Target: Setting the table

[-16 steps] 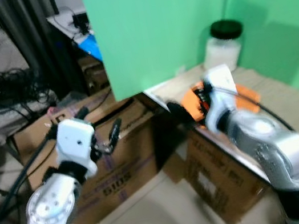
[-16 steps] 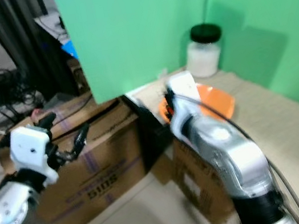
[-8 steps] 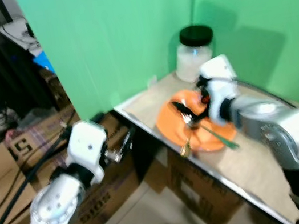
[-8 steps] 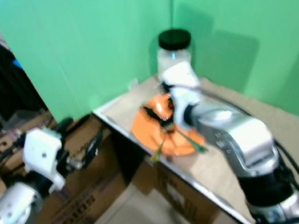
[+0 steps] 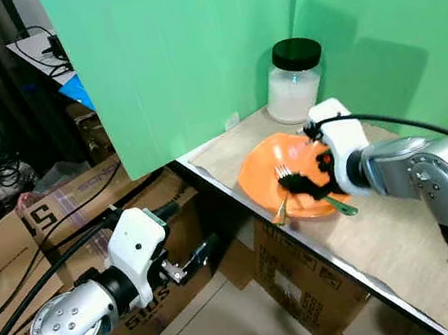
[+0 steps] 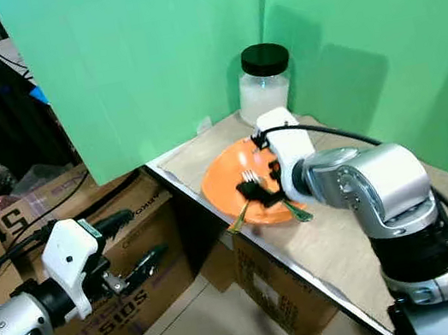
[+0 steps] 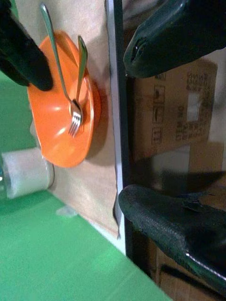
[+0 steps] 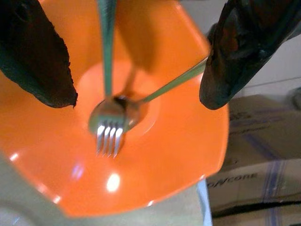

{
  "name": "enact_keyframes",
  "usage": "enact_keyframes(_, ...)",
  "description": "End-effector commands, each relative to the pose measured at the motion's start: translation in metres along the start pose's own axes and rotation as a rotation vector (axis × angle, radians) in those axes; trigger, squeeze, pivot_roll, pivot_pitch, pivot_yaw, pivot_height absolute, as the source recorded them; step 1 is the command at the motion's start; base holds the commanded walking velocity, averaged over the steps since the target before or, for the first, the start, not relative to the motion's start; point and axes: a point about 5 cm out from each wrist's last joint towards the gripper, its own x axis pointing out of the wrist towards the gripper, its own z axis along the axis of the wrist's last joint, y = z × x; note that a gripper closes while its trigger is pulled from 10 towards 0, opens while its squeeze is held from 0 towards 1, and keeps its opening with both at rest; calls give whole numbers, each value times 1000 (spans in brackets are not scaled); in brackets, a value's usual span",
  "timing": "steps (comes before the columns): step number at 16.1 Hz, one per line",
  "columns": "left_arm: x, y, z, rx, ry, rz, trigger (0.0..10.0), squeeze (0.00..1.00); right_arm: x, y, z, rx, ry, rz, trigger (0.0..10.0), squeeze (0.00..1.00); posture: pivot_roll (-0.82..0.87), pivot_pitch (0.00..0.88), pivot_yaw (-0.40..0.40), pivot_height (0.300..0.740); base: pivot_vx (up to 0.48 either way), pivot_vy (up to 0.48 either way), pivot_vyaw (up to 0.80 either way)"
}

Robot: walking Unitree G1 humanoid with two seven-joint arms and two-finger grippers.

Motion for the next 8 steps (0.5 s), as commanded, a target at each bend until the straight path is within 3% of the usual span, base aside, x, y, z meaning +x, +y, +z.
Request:
enact_keyframes(1,-2,-1,3,1,2,-28,10000,0,-1,-2,0,35,15,7,10000,0,71,0,-9,740,0,0,0)
enact_keyframes(5,-1,-3,6,-7,7,-70,10000,0,15,0,-7,47,71,-47,9608,0,71,0,1,740,0,0,0)
enact_keyframes(6,0,-4,7,-11,5,-82,10000,0,17,-2,-10,45,87,-69,9020,0,75,0,-1,740,0,0,0)
enact_keyframes(8,-1,-3,7,-10,8,-81,10000,0,20,-4,-12,47,104,-97,6902,0,73,0,0,740,0,0,0)
